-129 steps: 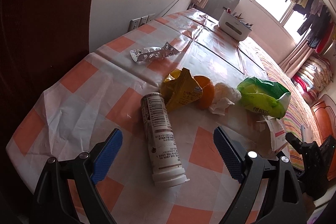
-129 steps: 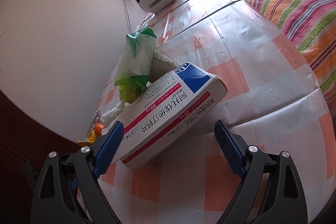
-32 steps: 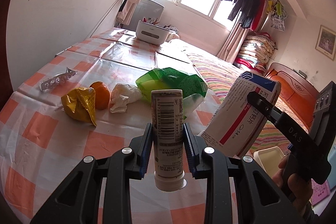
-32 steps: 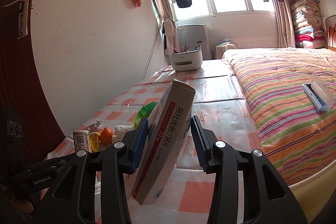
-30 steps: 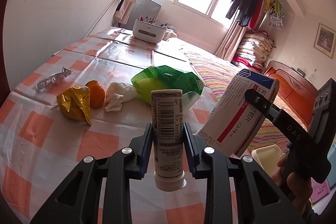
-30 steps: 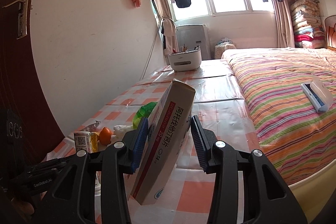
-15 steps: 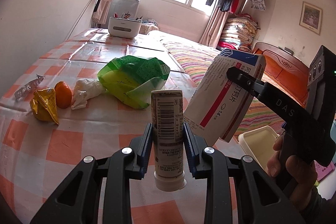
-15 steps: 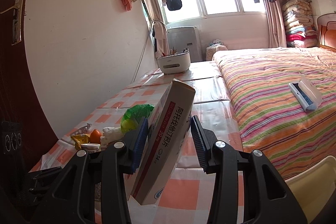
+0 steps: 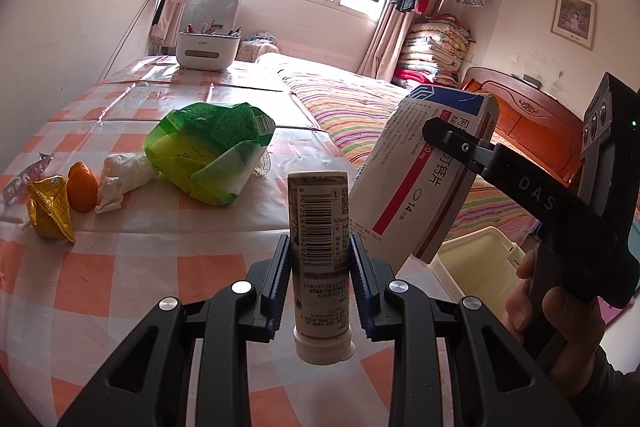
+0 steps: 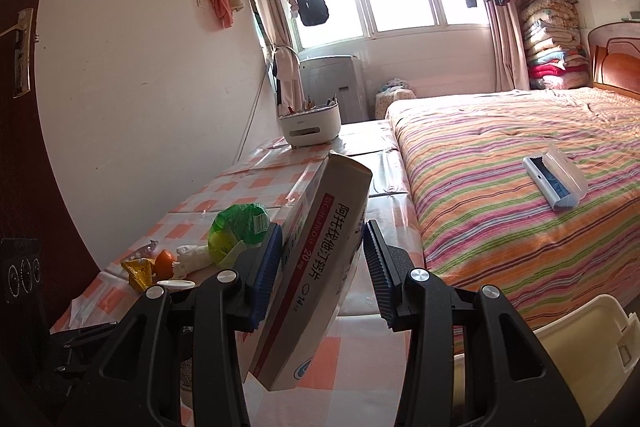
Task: Collect trash
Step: 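Lift the bottle and medicine box and carry both over the cream bin, then open the right tool to drop the box while the left tool releases the bottle into the bin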
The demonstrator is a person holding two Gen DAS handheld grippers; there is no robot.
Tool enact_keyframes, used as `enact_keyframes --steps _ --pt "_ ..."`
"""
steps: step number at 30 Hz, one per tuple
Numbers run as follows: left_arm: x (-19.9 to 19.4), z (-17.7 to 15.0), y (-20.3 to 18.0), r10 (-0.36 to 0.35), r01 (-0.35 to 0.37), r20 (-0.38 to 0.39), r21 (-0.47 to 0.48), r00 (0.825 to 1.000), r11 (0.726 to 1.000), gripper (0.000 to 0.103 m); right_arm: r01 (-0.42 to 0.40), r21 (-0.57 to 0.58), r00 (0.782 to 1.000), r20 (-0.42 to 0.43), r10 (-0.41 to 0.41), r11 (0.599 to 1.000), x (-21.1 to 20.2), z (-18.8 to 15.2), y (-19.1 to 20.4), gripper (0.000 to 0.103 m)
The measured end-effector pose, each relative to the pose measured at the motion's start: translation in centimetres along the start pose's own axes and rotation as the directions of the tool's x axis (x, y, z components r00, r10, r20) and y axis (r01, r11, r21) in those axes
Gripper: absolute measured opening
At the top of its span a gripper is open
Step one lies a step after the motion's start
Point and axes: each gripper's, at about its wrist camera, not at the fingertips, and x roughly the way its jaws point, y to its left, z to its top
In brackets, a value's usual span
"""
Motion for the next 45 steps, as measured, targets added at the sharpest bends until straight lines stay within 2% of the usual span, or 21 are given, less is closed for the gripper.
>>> enact_keyframes --steps 27,33,45 --pt "3.1 -0.5 -5.0 -0.117 0.12 -0.059 0.055 0.991 0.991 0.028 0.095 0.042 0.994 0.052 -0.097 0.995 -4.4 0.1 -5.6 0.041" --pt "3.8 -0.5 -6.3 -0.178 0.181 -0.078 0.039 0.981 0.983 0.028 0.127 0.058 0.989 0.065 -0.13 0.99 -5.6 0.0 -7.3 0.041" --pt "4.8 -0.6 -10.0 -0.252 0.26 -0.103 0.073 0.962 0.963 0.028 0.22 0.111 0.969 0.086 -0.23 0.969 -7.9 -0.1 -11.0 0.041"
